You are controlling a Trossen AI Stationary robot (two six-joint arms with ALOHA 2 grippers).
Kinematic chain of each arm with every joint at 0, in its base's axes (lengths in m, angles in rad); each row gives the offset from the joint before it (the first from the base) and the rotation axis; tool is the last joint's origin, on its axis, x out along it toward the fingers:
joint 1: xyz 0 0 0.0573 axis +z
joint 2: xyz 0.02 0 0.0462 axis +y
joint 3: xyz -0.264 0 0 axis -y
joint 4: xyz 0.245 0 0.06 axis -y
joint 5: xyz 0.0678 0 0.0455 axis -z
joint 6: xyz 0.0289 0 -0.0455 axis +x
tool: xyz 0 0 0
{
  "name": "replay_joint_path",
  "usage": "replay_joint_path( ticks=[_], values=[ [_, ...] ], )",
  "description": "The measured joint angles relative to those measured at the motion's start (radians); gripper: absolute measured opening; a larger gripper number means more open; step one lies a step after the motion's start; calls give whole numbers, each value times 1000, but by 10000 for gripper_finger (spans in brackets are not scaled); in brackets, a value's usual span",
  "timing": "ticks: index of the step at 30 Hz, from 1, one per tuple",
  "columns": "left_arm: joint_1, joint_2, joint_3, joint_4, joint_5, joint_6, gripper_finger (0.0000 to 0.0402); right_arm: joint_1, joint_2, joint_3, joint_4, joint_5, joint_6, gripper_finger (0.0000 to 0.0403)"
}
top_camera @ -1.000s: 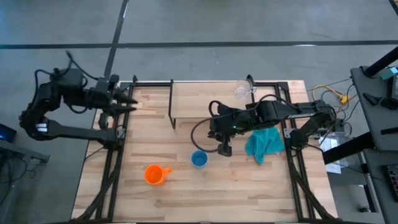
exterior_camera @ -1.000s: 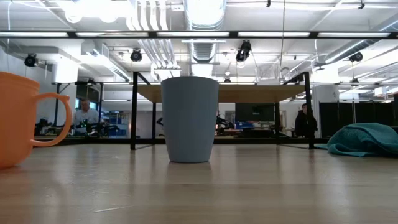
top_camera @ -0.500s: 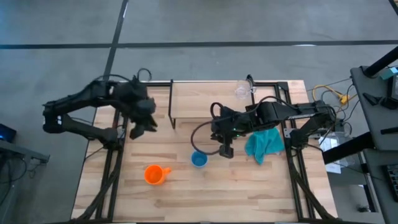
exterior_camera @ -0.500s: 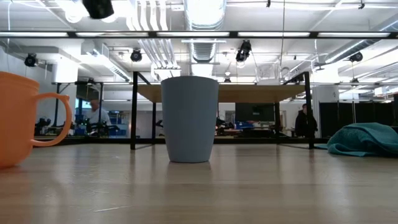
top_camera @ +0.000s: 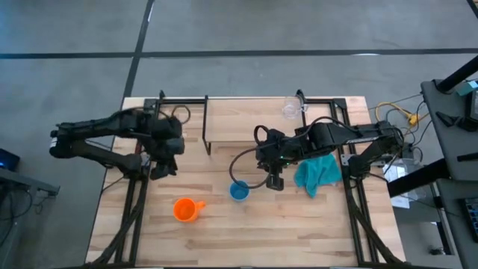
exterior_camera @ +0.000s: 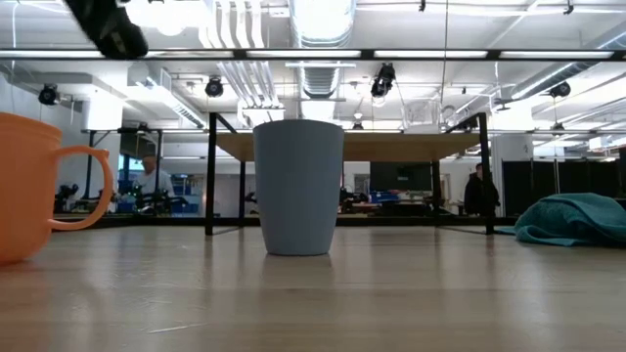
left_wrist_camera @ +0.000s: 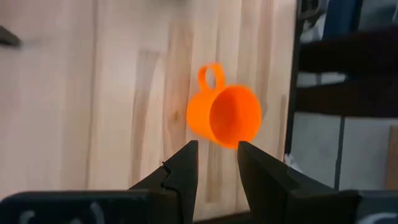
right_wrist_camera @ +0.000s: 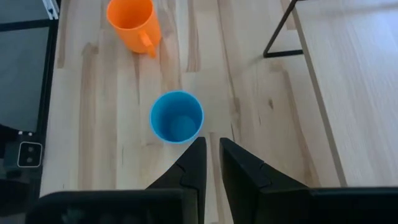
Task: Stack small to large cups/mugs on shelf
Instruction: Put the orange mug on the shelf
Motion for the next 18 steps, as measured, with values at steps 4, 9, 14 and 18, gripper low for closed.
replay_joint_path(
  ticks=[4,9,14,18],
  values=[
    [-57,3,-94,29,-6,-5,99,0,0,0,0,0,0,41],
    [-141,11,-215,196,-6,-79,99,0,0,0,1,0,0,41],
    [-196,46,-302,354,-8,-154,99,0,0,0,4,0,0,41],
    [-239,93,-335,426,-10,-182,99,0,0,0,11,0,0,41]
  ],
)
